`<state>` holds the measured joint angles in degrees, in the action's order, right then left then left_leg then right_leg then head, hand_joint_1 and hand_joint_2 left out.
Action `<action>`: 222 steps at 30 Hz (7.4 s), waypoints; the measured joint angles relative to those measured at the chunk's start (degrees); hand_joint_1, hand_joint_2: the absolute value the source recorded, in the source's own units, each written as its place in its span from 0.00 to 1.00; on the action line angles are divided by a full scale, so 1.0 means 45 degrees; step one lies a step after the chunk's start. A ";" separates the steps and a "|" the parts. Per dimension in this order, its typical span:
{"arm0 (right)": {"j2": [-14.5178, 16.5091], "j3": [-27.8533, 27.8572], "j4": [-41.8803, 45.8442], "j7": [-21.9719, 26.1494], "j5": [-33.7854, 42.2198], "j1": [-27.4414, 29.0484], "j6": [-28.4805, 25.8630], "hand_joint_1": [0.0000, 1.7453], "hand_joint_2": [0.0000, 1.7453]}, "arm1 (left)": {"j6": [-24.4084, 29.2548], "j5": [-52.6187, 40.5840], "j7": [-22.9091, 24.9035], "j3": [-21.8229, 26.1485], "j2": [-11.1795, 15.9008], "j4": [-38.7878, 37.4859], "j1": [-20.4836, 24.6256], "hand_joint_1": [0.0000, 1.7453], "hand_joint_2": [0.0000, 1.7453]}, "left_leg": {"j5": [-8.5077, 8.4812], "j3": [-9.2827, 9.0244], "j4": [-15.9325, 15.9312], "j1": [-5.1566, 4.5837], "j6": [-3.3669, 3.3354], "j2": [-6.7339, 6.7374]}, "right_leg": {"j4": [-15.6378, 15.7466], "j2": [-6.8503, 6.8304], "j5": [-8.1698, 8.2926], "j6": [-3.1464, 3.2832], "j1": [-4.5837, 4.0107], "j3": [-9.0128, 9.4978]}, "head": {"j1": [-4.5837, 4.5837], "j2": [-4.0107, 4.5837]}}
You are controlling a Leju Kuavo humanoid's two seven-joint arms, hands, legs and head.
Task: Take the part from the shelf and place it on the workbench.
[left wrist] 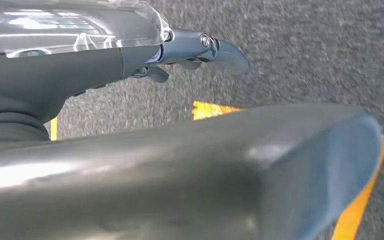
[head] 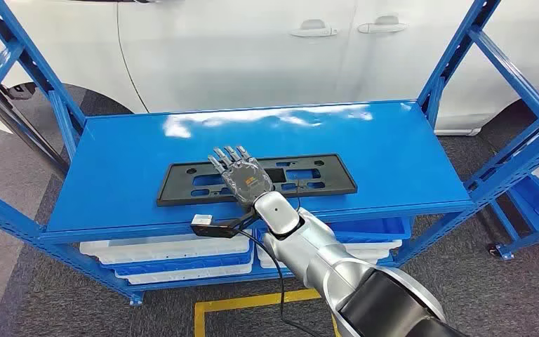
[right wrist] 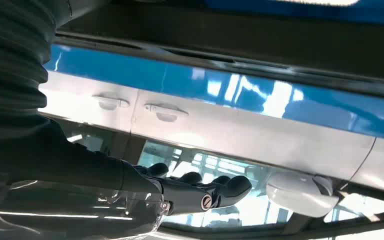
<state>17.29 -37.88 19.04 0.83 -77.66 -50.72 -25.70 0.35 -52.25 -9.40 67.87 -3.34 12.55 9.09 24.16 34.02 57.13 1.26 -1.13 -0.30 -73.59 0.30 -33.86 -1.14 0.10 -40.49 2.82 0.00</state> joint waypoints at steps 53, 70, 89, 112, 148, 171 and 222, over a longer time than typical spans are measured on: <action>-0.0066 0.0129 0.0249 -0.0166 0.0279 -0.0363 0.0495 1.00 1.00 | -0.0710 0.0377 -0.2450 0.0121 0.0044 -0.0005 0.0012 0.00 0.00 | 0.0293 0.0428 0.1126 -0.0002 0.0586 0.0013 | 0.3578 0.0026 0.2042 0.0552 -0.0031 0.1447 | 0.0000 0.0000; -0.2249 0.3993 1.4060 0.7945 1.5743 0.2997 0.2316 1.00 1.00 | -0.1445 0.1562 -0.2647 0.0743 0.0074 -0.0008 0.0008 0.00 0.00 | 0.0210 -0.0043 0.0177 -0.0113 0.0137 -0.0184 | 0.3382 -0.0052 0.2136 0.0285 -0.0100 0.1135 | 0.0000 0.0000; -0.2783 0.3042 1.8361 0.8649 2.2013 0.8119 1.3098 1.00 1.00 | -0.1151 0.1591 -0.2375 0.0816 0.0373 -0.0010 -0.0504 0.00 0.00 | 0.0267 -0.0237 0.0090 -0.0128 0.0138 -0.0033 | 0.3440 0.0003 0.1775 0.0178 -0.0048 0.1506 | -0.0001 0.0000; -0.2110 0.2137 1.7493 0.8655 2.0684 0.9108 1.3432 1.00 1.00 | -0.0645 0.1255 -0.1597 0.0854 0.0446 -0.0010 -0.0633 0.00 0.00 | 0.2436 0.0849 0.3613 -0.0074 0.0617 0.0002 | 0.3602 -0.0121 0.2431 0.0621 0.0019 0.1000 | 0.0000 0.0000; -0.1979 0.2886 1.7883 0.8665 1.9921 0.9536 1.3923 1.00 1.00 | -0.0919 0.0407 -0.1360 0.0283 0.0420 -0.0012 -0.0711 0.00 0.00 | 0.1366 -0.1634 0.0064 -0.0096 0.0503 0.0032 | 0.3452 -0.0164 0.2803 0.0309 -0.0013 0.0643 | 0.0000 0.0000; -0.2176 0.3156 1.7892 0.8675 2.0029 0.9747 1.4301 1.00 1.00 | -0.0848 0.0222 -0.1237 0.0107 0.0136 -0.0015 -0.0753 0.00 0.00 | 0.1378 0.1607 0.2931 -0.0075 0.0690 0.0110 | 0.4112 -0.0166 0.1422 0.0742 -0.0069 0.2664 | 0.0001 0.0000; -0.1323 0.4880 1.9776 0.8689 1.9405 0.9277 1.4018 1.00 1.00 | 0.0436 -0.0566 -0.1037 -0.0222 0.0636 -0.0010 -0.0767 0.00 0.00 | 0.0465 -0.0616 -0.0037 -0.0076 0.0152 0.0959 | 0.2410 -0.0596 0.1538 0.0046 0.0092 0.1186 | -0.0009 0.0000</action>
<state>11.33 -15.92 108.03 39.93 9.67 -8.97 37.38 2.31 -54.80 -14.07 66.87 -0.48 12.50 5.64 26.26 31.25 56.97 0.92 -0.45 4.02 -62.74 -2.38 -26.94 -0.93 0.51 -35.15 2.78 0.00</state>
